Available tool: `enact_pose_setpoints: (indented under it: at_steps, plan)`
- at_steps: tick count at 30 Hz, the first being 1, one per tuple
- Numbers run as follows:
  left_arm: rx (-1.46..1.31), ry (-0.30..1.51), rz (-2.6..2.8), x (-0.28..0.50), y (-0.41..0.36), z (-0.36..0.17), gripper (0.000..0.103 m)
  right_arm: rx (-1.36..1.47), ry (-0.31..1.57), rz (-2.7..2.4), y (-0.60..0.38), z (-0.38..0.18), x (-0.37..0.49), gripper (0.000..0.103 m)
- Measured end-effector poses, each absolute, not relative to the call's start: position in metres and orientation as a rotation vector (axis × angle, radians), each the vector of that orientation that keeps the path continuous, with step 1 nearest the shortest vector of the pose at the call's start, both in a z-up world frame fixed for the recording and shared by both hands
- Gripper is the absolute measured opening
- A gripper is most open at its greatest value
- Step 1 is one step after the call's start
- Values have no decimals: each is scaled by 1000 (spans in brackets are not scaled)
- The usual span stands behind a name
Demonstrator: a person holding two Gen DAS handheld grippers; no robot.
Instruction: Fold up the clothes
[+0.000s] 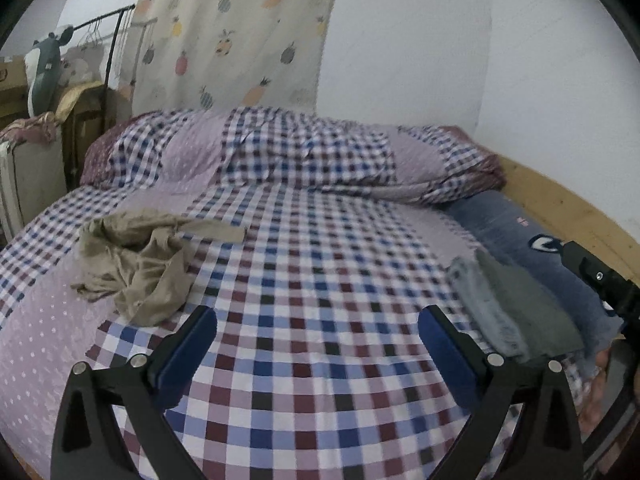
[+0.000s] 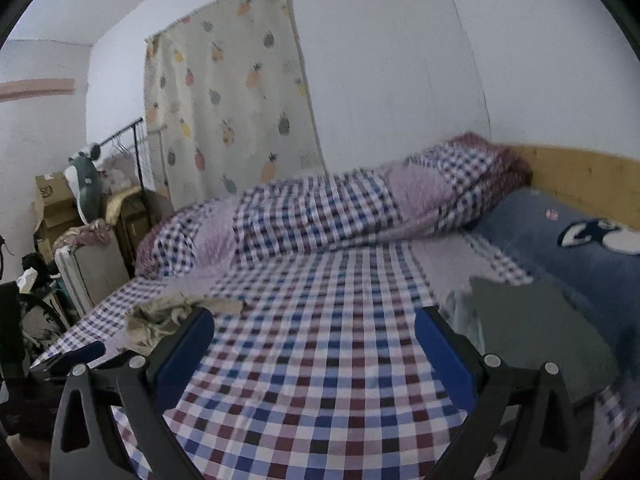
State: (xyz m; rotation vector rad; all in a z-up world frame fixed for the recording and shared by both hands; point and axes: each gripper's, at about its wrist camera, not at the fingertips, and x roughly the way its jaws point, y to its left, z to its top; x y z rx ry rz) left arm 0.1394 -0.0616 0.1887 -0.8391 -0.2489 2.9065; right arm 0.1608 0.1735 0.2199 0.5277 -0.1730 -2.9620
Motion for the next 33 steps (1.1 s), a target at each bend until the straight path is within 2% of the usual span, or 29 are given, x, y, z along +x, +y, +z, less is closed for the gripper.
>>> enact_pose_setpoints:
  at_steps: [10, 18, 25, 33]
  plan:
    - [-1035, -227, 2881, 53, -48, 102, 102, 792, -196, -2935, 180, 124, 63, 103]
    - [-1162, -180, 2824, 16, -32, 43, 102, 1057, -254, -2884, 197, 39, -4, 103]
    - [-1266, -190, 2782, 2, -26, 19, 102, 1178, -225, -2833, 197, 1, -17, 103]
    - [-1326, -17, 2803, -5, -7, 7, 102, 1272, -128, -2760, 177, -19, -27, 103]
